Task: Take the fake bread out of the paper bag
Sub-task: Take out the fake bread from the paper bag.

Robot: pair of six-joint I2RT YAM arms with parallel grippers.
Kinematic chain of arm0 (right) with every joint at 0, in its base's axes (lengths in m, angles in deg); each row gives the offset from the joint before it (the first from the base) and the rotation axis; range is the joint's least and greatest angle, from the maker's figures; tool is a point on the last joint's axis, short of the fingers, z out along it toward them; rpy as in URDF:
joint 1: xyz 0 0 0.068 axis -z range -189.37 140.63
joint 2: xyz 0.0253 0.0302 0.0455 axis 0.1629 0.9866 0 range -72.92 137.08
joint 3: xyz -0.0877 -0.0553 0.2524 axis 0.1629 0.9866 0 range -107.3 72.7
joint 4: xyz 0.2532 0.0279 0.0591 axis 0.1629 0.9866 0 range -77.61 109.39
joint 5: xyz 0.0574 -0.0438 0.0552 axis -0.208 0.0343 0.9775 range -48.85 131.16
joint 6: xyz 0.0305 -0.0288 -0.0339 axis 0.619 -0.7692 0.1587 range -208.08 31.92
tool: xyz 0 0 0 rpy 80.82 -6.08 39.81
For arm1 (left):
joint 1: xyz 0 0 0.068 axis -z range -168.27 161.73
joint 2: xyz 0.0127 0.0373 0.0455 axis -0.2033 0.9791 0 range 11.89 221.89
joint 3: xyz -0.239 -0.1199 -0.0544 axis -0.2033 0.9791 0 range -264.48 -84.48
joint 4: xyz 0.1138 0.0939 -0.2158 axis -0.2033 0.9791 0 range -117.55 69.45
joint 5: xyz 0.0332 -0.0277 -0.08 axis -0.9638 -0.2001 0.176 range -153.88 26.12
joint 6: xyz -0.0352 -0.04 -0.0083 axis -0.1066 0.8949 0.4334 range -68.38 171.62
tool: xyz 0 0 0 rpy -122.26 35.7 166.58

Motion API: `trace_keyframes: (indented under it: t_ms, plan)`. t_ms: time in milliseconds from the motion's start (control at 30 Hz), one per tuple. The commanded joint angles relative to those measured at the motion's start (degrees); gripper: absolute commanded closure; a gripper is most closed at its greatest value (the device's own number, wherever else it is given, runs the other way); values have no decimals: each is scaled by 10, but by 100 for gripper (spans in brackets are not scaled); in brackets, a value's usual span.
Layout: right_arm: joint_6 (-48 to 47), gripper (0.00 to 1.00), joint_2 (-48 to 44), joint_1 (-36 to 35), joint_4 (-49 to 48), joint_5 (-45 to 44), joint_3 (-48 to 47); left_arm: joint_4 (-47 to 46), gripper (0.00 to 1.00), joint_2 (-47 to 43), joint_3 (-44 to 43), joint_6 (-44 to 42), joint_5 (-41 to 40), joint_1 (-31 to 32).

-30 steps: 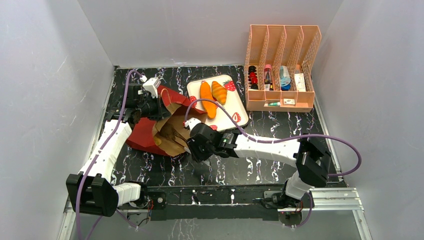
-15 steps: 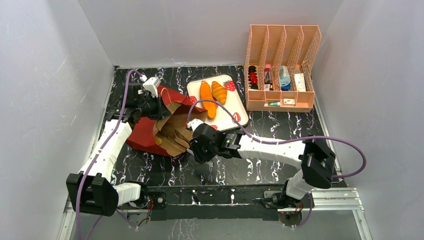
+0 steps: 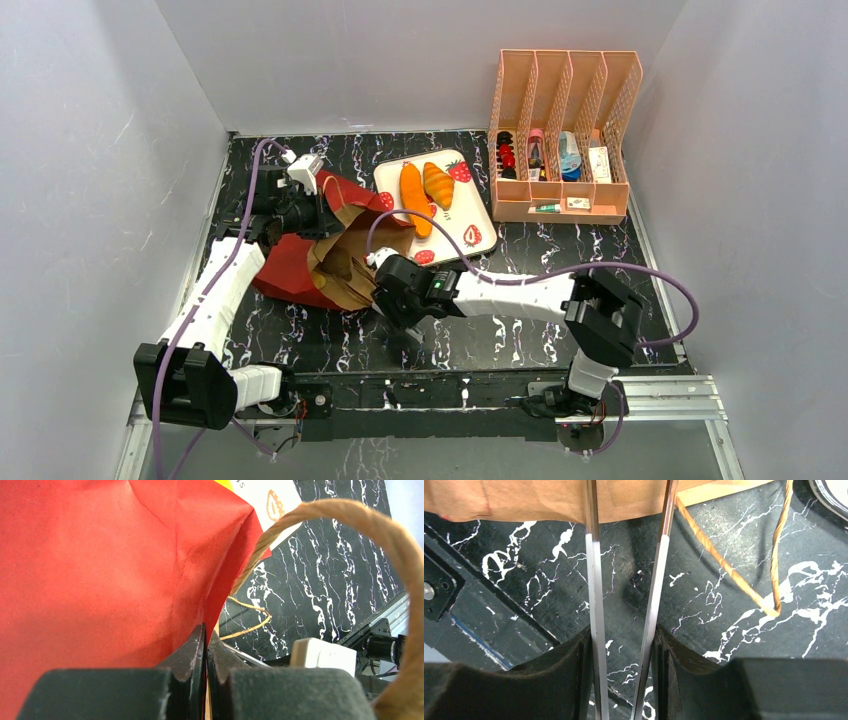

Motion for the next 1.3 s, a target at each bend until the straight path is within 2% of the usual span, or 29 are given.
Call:
trace_keyframes:
  t_ms: [0,567,733,933,1267]
  plan:
    - [-11,62,18,4,-48,-11,-41,1,100,3,-14,5,29,3]
    - [-43,63,151,39,-79,5,-125,2,100,14,-22,0,28,3]
    - [-47,85,157,43,-43,-3,-162,-41,100,-4,15,28,-60,3]
    - [-44,97,127,44,-21,-20,-160,-62,100,19,2,44,-99,2]
    - [-44,100,77,45,1,-32,-141,-52,100,10,11,43,-139,2]
